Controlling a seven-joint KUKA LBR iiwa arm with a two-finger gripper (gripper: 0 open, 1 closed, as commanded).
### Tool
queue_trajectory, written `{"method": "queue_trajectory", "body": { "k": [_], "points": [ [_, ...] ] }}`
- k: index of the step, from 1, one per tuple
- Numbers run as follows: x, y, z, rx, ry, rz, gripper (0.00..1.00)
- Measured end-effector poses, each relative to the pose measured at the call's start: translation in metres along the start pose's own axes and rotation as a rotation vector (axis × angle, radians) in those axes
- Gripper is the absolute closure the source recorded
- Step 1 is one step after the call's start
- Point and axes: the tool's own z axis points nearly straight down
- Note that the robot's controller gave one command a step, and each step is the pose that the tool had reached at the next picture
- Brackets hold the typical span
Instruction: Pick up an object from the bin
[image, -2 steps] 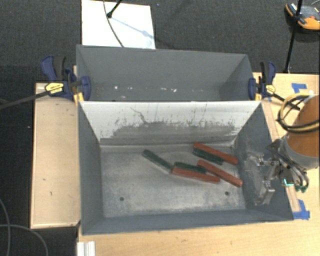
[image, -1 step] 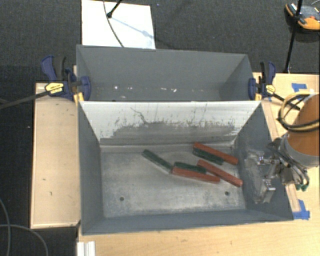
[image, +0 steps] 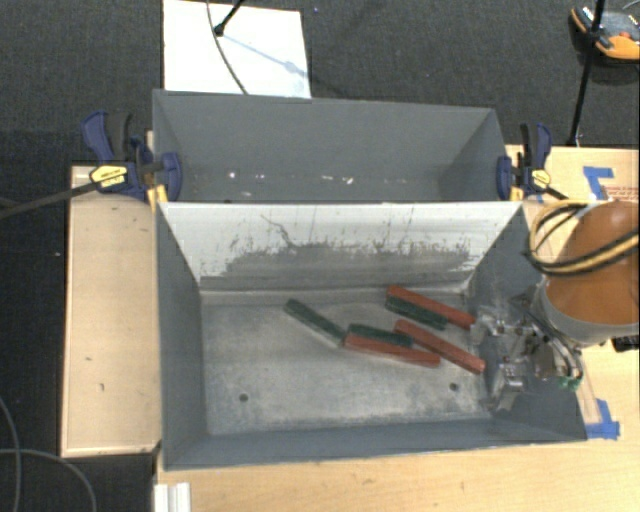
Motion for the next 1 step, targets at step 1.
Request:
{"method": "queue_trajectory", "body": {
  "k": [1],
  "points": [
    [-0.0353,-0.0007,0.0526,-0.001,-0.001,0.027,0.00]
  ]
}}
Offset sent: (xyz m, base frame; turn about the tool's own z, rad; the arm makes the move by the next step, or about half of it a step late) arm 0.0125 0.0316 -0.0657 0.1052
